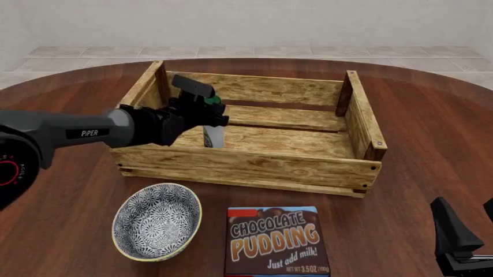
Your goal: Pick up the salad dressing and put it in the tray.
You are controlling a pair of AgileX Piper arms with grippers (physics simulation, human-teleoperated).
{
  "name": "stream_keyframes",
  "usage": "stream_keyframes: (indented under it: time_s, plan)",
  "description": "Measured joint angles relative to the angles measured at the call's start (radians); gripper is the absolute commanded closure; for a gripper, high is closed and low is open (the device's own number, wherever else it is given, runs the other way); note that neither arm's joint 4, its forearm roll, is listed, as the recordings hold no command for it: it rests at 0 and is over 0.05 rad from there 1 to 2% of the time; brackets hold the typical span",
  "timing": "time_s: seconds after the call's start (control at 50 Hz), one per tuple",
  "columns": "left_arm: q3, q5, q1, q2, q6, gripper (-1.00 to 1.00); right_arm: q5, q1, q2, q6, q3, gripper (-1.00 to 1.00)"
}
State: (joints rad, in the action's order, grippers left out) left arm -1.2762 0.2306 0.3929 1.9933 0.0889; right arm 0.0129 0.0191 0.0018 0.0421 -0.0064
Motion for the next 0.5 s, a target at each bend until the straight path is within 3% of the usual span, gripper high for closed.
stream_keyframes:
  time_s: [0.5]
  plan:
    - [0.007, 0.010, 0.000, 0.011, -0.002, 1.00, 0.000, 0.001, 0.000, -0.001, 0.000, -1.00]
